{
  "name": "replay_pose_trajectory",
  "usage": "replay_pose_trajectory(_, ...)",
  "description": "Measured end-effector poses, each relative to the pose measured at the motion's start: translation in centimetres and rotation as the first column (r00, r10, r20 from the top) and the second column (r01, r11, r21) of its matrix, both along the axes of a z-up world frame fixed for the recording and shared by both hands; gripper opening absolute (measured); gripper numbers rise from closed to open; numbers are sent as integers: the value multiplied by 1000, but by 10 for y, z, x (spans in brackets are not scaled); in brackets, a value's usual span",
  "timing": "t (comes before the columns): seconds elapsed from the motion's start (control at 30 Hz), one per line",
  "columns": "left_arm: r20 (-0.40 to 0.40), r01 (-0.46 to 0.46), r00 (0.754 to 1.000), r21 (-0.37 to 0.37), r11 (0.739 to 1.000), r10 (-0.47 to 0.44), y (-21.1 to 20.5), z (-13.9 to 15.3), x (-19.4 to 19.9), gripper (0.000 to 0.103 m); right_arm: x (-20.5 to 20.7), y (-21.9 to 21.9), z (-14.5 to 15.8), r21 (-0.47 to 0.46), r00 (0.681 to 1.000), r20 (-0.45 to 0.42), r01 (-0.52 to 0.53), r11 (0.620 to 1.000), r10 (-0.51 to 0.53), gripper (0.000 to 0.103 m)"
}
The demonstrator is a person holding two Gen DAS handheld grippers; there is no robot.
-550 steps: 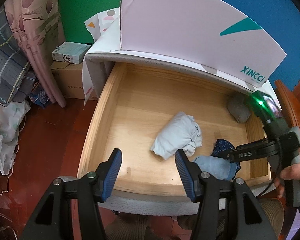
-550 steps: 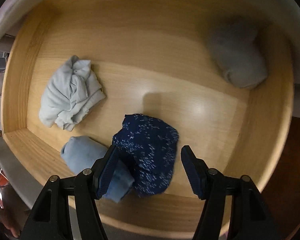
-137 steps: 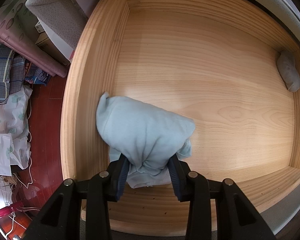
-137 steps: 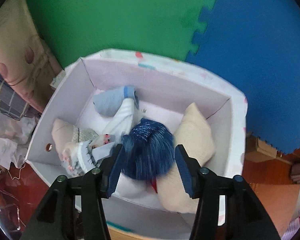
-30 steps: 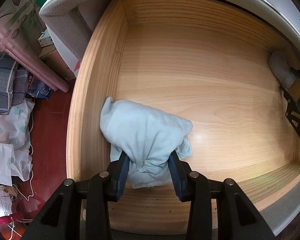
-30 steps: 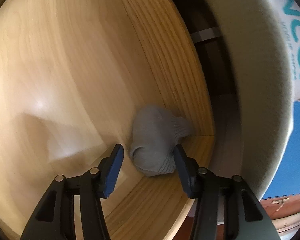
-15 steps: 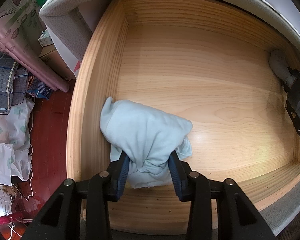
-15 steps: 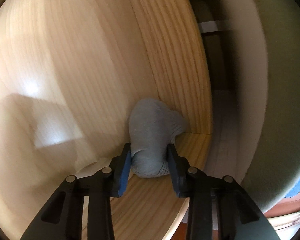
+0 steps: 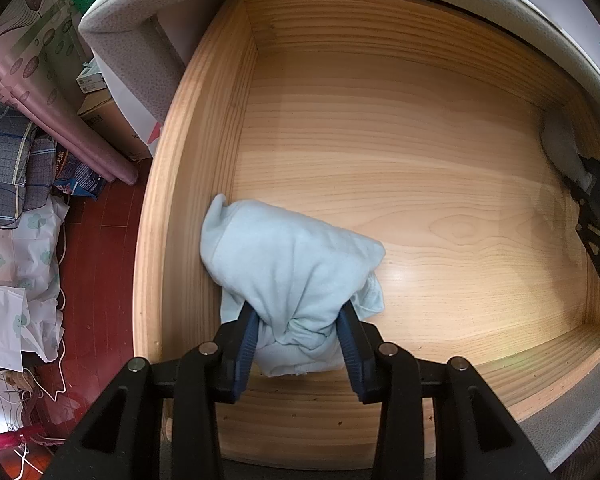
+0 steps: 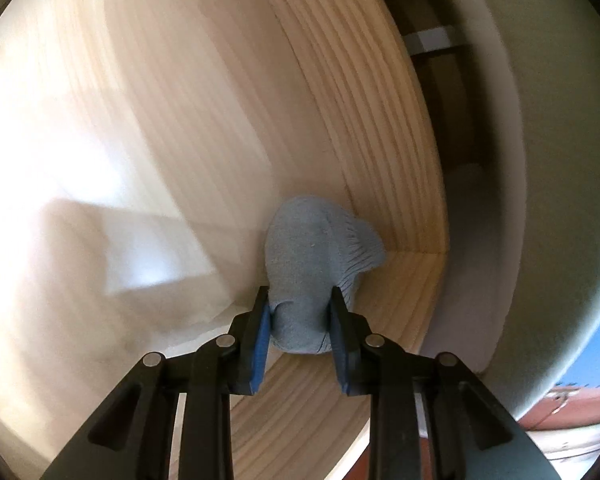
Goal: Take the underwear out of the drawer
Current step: 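Drag the grey knit sock away from the drawer wall with the right tool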
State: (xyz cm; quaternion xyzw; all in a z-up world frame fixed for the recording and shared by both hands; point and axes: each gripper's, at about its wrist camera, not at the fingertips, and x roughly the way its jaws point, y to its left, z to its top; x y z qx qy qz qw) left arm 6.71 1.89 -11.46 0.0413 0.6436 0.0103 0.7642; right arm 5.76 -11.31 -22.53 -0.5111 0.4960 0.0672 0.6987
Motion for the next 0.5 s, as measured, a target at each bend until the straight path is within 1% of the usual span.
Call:
replay_pose_trajectory(0.1,0,1,1000,0,1000,-1,0,0,0,40,0,2,13,101,995,-79,71,992,-63,25)
replay_pose_trajectory(0.17,1,0,1000,0,1000,0,0,0,0,40,-1,3,22,164,985,-135,127,978,-105,25)
replay_pose_trajectory(0.27,1,0,1000,-1,1000,0,1,0,0,40,0,4,37,257,959,-232,223,940,-164,25)
replay_pose_trajectory(0.3,2,0,1000,-2,1000,0,1,0,0,40,-1,2,39,292,941,-280,274,916,-192,25)
replay_pose_trajectory(0.37,2,0,1000,-3,1000,0,0,0,0,40,-1,-2,44,338,910,-346,346,875,-227,25)
replay_pose_trajectory(0.43,3,0,1000,-3,1000,0,1,0,-1,40,-1,-7,48,383,866,-427,434,815,-261,25)
replay_pose_trajectory(0.47,3,-1,1000,-3,1000,1,0,0,-1,40,-1,-9,49,393,848,-454,465,793,-272,25)
replay_pose_trajectory(0.5,3,-1,1000,-4,1000,1,0,0,-1,40,-1,-11,50,401,823,-491,505,765,-287,25)
